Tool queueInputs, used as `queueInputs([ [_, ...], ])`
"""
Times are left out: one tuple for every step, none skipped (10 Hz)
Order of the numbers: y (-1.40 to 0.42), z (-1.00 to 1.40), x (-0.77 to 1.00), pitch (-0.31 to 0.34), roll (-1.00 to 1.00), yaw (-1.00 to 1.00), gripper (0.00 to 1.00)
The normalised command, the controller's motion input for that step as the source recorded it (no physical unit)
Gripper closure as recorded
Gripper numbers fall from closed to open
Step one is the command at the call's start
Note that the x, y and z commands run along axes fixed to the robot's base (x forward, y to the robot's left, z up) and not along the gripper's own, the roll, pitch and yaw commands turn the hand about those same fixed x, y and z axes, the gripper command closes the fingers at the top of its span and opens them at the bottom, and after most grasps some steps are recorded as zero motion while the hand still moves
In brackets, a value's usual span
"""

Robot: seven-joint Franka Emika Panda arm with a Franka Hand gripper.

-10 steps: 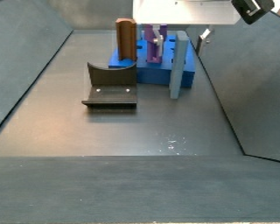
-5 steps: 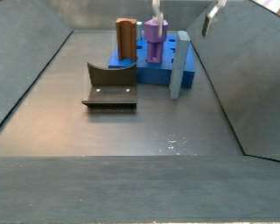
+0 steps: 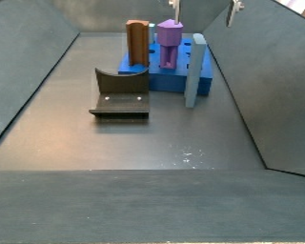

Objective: Pick up the square-circle object. Move up. Rotate the square-circle object. Move to above the board. Insert the square-circle object.
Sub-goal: Rotate the square-circle object.

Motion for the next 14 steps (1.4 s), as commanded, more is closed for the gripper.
queueInputs([
  [0.01,-0.06,0.03,0.007,-0.01,-1.0,0.0],
  [0.01,-0.05,0.03,0.007,-0.01,-1.0,0.0],
  [0.01,-0.05,0.03,0.007,-0.01,-1.0,0.0],
  [0.01,-0.04,0.03,0.007,-0.01,-1.0,0.0],
  [0.01,-0.04,0.03,0.007,-0.01,-1.0,0.0],
  [0.01,-0.04,0.03,0.007,-0.01,-1.0,0.0],
  [0.01,-0.04,0.03,0.007,-0.01,-1.0,0.0],
  [0.01,-0.04,0.03,0.008,-0.01,-1.0,0.0],
  [0.01,-0.04,0.03,0.008,-0.02,-1.0,0.0],
  [0.01,-0.04,0.03,0.009,-0.02,-1.0,0.0],
  [0.01,-0.04,0.03,0.01,-0.02,-1.0,0.0],
  [0.01,-0.04,0.03,0.011,-0.02,-1.0,0.0],
  [0.01,-0.04,0.03,0.012,-0.02,-1.0,0.0],
  [0.01,-0.03,0.03,0.014,-0.03,-1.0,0.0],
])
